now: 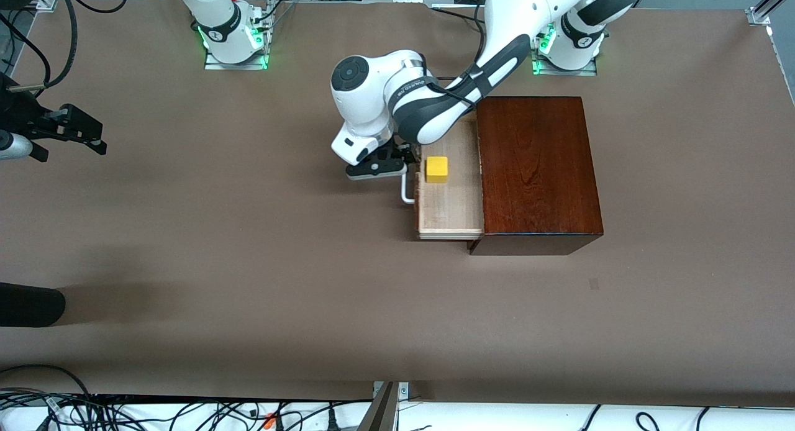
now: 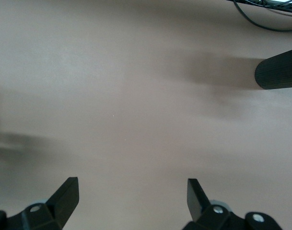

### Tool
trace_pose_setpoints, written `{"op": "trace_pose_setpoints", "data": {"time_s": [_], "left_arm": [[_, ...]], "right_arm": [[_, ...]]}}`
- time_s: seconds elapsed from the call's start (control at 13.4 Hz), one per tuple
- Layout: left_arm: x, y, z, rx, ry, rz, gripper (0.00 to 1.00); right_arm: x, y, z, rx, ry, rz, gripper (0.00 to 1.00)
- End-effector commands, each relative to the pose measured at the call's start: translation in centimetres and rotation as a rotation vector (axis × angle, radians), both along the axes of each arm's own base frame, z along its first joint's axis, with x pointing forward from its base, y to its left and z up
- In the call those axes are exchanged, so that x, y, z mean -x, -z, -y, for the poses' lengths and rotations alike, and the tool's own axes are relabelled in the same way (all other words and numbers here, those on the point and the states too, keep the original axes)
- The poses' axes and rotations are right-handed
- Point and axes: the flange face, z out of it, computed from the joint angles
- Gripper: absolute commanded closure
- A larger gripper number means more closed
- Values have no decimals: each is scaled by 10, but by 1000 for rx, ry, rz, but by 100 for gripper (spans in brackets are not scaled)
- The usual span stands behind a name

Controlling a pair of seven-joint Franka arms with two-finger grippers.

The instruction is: Open drawer, take yellow block, close drawer

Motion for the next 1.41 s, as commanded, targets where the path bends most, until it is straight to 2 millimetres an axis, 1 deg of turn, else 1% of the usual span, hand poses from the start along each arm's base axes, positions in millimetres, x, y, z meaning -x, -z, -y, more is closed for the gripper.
{"op": "trace_pose_setpoints", "data": {"time_s": [0.0, 0.07, 0.15, 0.22, 0.3, 0.37, 0.45, 0.6, 0.67, 0.74, 0.82, 0.89, 0.97, 1.04, 1.12, 1.26, 1.34], "left_arm": [[3, -10, 24, 64, -17, 14, 0], [-2, -15, 20, 67, -22, 19, 0], [-11, -29, 12, 73, -40, 29, 0], [-24, -44, -3, 87, -64, 21, 0], [-30, -71, -16, 110, -81, 2, 0], [-36, -98, -32, 118, -81, -26, 0], [-39, -134, -52, 145, -82, -53, 0], [-52, -190, -106, 179, -99, -80, 0], [-59, -212, -136, 192, -105, -83, 0], [-65, -231, -166, 203, -104, -91, 0], [-74, -246, -201, 215, -100, -109, 0], [-82, -260, -232, 239, -107, -112, 0], [-89, -264, -258, 248, -121, -114, 0], [-95, -266, -276, 253, -130, -111, 0], [-100, -265, -289, 251, -142, -111, 0], [-112, -263, -310, 248, -161, -98, 0], [-121, -262, -328, 254, -163, -96, 0]], "right_arm": [[-1, -4, 2, -16, 13, 11, 0], [-1, -4, 1, -16, 11, 11, 0], [-1, -4, 1, -16, 11, 11, 0], [-1, -4, 2, -16, 13, 11, 0], [-1, -4, 1, -16, 11, 11, 0], [-1, -4, 2, -18, 13, 11, 0], [-1, -4, 2, -18, 13, 11, 0], [-1, -4, 1, -18, 11, 13, 0], [-1, -4, 1, -16, 11, 16, 0], [-1, -4, 0, -15, 8, 17, 0], [-1, -4, -2, -13, 5, 16, 0], [-1, -3, -2, -15, 5, 8, 0], [-1, -1, -2, -18, 8, 2, 0], [-1, 1, -2, -17, 8, -4, 0], [-1, 4, -3, -16, 1, -13, 0], [9, 11, -6, -19, 2, -92, 0], [8, 13, -6, -18, 2, -90, 0]]}}
